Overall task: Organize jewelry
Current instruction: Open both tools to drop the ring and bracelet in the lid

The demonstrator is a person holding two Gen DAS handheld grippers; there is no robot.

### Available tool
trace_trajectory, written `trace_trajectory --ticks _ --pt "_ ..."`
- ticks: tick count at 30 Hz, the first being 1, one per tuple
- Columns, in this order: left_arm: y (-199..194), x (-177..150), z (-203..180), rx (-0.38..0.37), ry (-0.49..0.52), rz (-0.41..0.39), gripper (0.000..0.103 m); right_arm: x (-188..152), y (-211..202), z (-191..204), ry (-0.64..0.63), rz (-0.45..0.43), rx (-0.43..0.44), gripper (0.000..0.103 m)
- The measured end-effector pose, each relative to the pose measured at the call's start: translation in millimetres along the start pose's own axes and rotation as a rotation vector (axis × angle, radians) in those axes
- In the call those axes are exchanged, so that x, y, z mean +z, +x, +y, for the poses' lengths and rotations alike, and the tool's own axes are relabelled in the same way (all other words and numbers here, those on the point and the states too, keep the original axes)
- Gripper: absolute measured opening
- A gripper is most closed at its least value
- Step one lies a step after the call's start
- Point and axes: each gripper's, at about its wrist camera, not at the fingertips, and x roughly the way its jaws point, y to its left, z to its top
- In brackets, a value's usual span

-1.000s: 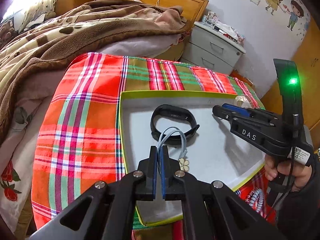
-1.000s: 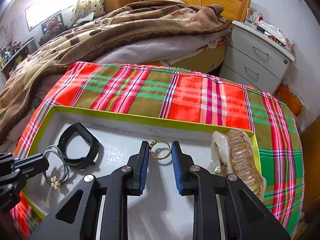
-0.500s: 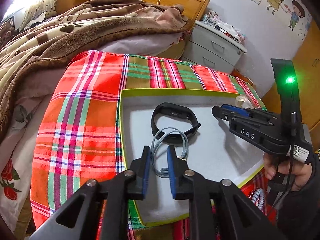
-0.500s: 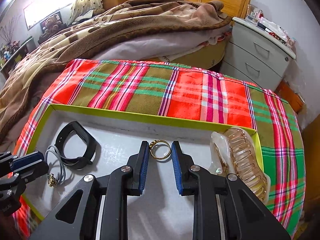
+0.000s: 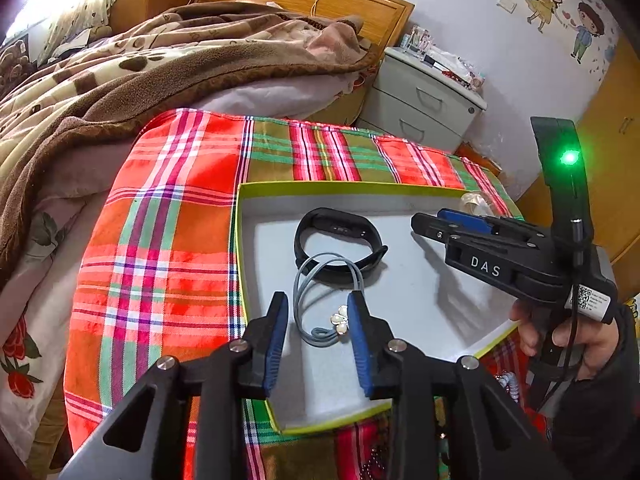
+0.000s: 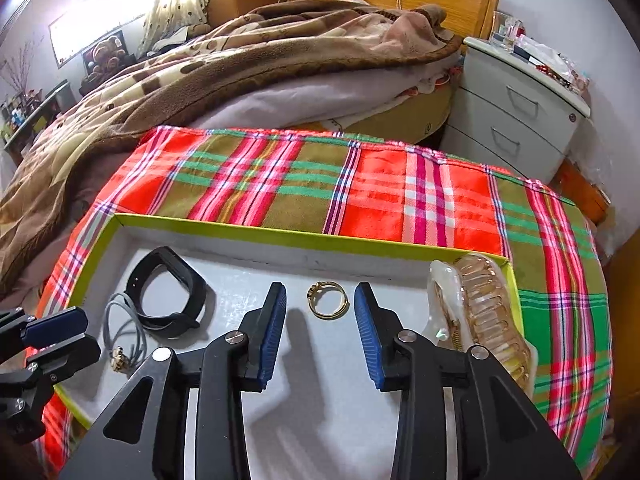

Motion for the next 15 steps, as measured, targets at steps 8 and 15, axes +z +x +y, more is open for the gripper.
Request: trace_trajectory --ticks 8,15 --pt "-21 -6 -3 -0.009 -0.004 -0.035 0.035 -10 -30 -4 0.027 -0.055 0.001 0.043" --pt "-44 -21 -9 -0.031 0.003 -0.063 0.035 -38 -79 -8 0.064 -0.135 0.023 0.043"
